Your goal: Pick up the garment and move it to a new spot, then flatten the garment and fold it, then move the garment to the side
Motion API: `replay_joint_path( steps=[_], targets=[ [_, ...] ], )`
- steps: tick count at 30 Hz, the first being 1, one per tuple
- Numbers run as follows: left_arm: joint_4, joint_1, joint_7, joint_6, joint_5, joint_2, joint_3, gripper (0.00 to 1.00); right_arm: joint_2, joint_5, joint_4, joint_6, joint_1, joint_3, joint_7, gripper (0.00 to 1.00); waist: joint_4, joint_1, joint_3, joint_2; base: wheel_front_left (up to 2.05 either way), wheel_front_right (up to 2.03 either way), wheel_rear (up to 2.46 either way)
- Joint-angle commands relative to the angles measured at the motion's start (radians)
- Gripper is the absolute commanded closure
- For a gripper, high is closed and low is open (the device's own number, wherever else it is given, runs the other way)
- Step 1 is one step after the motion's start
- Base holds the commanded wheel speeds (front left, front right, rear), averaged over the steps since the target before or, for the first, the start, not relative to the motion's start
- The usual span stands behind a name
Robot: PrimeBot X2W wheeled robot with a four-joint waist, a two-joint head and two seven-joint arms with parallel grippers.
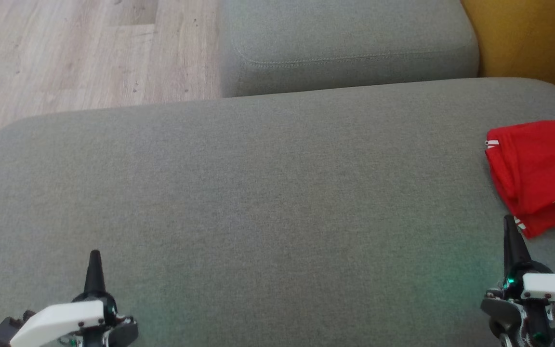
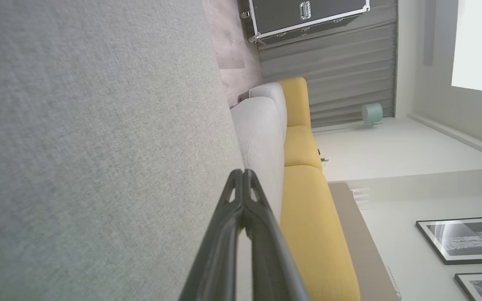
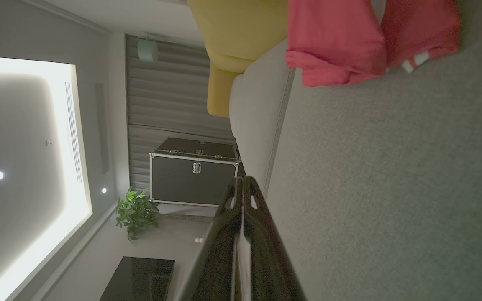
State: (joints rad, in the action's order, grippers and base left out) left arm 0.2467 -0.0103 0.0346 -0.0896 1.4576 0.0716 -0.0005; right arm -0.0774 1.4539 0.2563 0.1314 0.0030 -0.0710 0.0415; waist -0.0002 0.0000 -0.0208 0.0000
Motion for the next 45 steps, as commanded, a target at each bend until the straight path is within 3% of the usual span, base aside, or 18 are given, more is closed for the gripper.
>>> replay_joint_path(
  steps=[1,13,45],
  targets=[
    [-0.023,0.072,0.011,-0.015,0.046,0.009,0.041,1.0,-0.003,0.046,-0.026,-0.001,-0.068,0.009,0.015,1.0,0.0,0.0,0.005,0.0,0.0,0.0,0.0],
    [-0.003,0.115,0.047,-0.041,0.184,0.007,0.075,1.0,0.007,0.178,-0.013,-0.001,-0.108,-0.015,0.049,1.0,0.0,0.0,0.024,0.0,0.0,0.0,0.0],
    [-0.003,0.116,0.057,-0.041,0.174,-0.002,0.087,1.0,0.014,0.17,-0.013,-0.001,-0.109,-0.024,0.057,1.0,0.0,0.0,0.024,0.0,0.0,0.0,0.0]
  ],
)
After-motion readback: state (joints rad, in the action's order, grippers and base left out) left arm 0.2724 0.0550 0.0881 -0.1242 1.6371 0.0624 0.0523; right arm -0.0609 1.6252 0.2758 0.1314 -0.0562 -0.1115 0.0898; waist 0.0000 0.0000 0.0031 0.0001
